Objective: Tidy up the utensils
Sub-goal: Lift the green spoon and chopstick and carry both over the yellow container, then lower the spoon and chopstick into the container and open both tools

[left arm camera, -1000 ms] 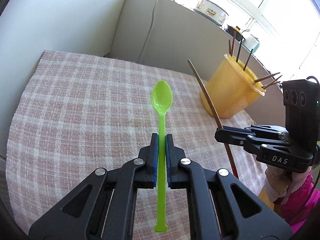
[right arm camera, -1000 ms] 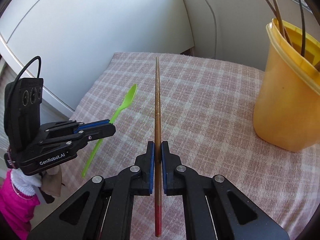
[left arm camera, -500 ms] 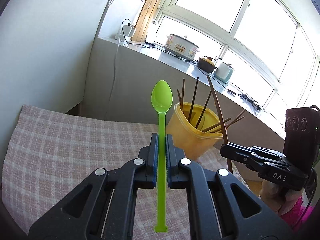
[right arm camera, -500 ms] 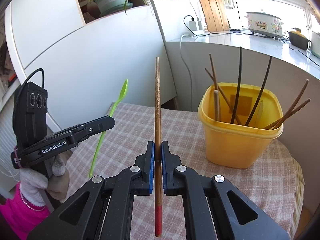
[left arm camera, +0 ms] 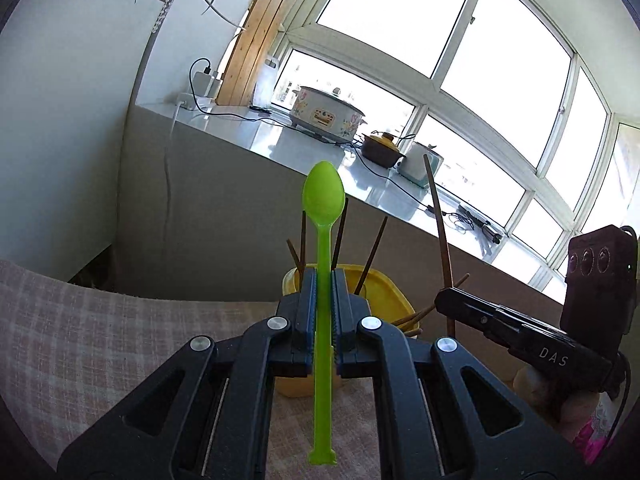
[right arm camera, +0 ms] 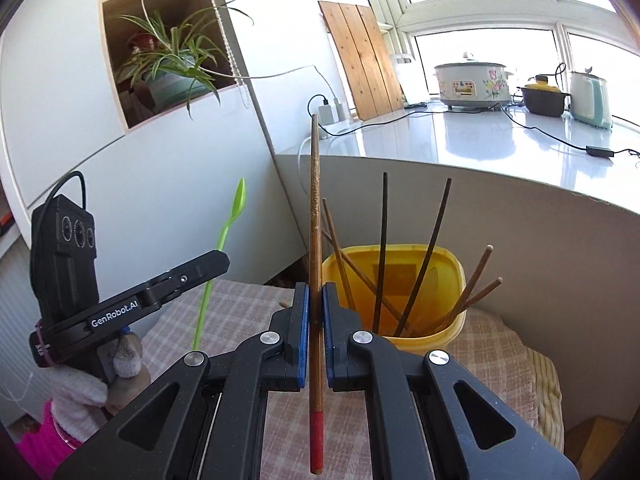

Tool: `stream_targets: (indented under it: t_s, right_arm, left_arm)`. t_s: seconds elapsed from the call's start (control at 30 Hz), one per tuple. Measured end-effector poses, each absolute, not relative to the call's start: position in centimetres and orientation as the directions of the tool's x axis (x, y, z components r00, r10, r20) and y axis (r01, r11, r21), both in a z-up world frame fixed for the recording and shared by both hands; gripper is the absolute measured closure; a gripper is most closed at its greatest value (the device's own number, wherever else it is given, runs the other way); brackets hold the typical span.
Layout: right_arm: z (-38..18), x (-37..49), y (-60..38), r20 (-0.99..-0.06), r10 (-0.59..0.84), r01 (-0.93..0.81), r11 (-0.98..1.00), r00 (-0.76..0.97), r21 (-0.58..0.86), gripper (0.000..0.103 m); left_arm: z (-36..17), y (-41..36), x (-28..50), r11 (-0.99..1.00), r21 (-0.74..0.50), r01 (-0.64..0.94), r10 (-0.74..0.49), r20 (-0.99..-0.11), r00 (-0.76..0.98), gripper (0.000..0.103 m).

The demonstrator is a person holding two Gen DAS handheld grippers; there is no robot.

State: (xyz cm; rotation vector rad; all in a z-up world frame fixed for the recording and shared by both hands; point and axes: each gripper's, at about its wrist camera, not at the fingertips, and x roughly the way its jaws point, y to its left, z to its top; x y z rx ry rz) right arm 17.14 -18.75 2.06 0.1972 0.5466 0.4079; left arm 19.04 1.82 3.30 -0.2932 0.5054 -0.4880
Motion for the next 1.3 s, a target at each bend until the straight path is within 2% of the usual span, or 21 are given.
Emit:
stream_targets:
  t_s: [0.6,0.8,1.0,1.2,1.3]
  right_arm:
    - [2.7,22.8,-20.7,-0.414,0.323,-0.210,0.932,0.851,0.296,0.098]
    - [2.8,23.9,-20.3,-0.400,0.275,-0.177,0.948,0.874,0.264,0.098]
    - [2.6,23.6,-18.8,-0.381,0.216,-0.165,0.973,0.899,0.163,0.098]
    - [2.4,23.1,-17.6,-0.355,0.205,-0.190,0.979,0.912,0.079,0.098]
    - [2.3,23.1,-17.5,-0.361,0.221,-0.204,0.975,0.906,0.085,0.098]
  left_arm:
    - [2.4,-1.7,25.6,0.824,-0.410,0.391,-0.545,-0.384,0.745,0.098]
    - [2.2,-2.8,26.1,0.838,-0.358,0.412,-0.530,-0.351,0.772,0.098]
    - [0.7,-2.9,26.8,0.836,-0.373,0.402,-0.527,-0.344,0.777,0.098]
    - [0.4,-2.8,26.4,0.842,-0.355,0.406,-0.522,-0.350,0.778,0.098]
    - [0.4,-2.6,26.1,0.839,-0.357,0.411,-0.528,-0.348,0.775,0.098]
